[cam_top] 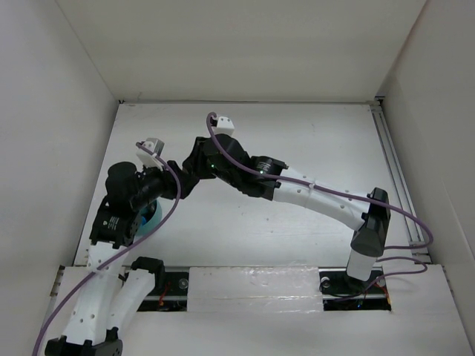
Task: Sort the stationery into containers
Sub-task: Place the stapler in the storage box.
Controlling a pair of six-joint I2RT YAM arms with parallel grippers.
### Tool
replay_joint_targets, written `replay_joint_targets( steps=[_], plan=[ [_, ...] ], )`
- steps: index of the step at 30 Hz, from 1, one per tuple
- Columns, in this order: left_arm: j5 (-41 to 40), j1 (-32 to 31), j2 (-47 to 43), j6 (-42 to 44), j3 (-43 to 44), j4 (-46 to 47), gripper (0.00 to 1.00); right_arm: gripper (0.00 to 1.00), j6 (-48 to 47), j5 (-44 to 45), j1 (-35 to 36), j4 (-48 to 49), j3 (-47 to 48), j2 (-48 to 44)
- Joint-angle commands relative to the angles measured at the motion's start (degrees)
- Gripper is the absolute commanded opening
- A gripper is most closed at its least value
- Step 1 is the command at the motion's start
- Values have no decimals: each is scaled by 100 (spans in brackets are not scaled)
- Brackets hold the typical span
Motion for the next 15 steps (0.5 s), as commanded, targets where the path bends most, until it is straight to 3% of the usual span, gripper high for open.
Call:
replay_joint_targets(
  steps=[1, 15],
  plan=[
    [651, -105, -5, -183, 167, 1464, 54, 0, 40, -1446, 515, 23, -204, 420],
    [467, -105, -110, -131, 115, 1464, 10, 0, -12, -1638, 515, 23, -195, 482]
  ],
)
